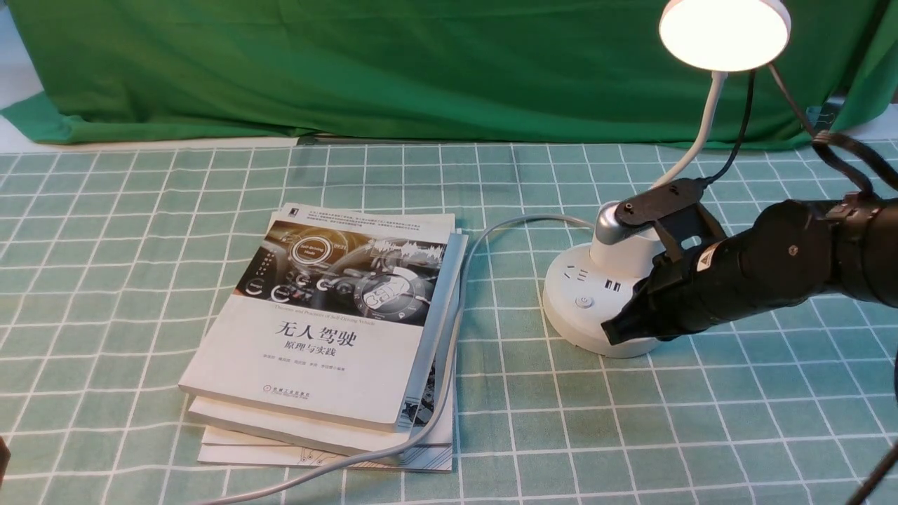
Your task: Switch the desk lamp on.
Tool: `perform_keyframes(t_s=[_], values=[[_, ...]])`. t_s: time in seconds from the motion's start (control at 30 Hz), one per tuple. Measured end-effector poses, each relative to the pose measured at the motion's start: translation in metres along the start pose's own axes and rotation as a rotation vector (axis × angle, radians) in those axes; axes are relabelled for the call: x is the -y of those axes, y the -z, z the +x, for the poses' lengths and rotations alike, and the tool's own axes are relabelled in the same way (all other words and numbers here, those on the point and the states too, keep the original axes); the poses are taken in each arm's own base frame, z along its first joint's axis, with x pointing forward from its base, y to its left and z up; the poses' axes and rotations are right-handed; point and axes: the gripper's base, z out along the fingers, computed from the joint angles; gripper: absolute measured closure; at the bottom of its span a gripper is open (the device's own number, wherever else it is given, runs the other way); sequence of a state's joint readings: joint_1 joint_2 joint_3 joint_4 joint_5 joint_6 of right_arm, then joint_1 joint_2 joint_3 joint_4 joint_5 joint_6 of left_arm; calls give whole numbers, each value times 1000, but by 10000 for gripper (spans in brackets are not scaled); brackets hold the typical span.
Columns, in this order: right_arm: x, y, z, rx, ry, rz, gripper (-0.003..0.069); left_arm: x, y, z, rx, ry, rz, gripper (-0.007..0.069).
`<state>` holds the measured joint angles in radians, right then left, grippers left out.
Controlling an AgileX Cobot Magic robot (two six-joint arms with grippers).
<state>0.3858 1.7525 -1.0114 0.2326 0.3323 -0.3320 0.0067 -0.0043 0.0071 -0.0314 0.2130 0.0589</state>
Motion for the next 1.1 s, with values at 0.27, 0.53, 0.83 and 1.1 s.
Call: perform_keyframes(t_s=[0.27, 0.53, 0.83, 1.1], values=[[-7, 103, 5, 170, -55, 0, 628, 0, 0, 0, 0, 0, 0, 603], [-19, 211, 64, 635, -65, 70, 625, 0, 0, 0, 0, 0, 0, 603], [-27, 262, 119, 980, -61, 114, 620, 0, 0, 0, 0, 0, 0, 603], [-28, 263, 126, 999, -61, 115, 605, 0, 0, 0, 0, 0, 0, 603]])
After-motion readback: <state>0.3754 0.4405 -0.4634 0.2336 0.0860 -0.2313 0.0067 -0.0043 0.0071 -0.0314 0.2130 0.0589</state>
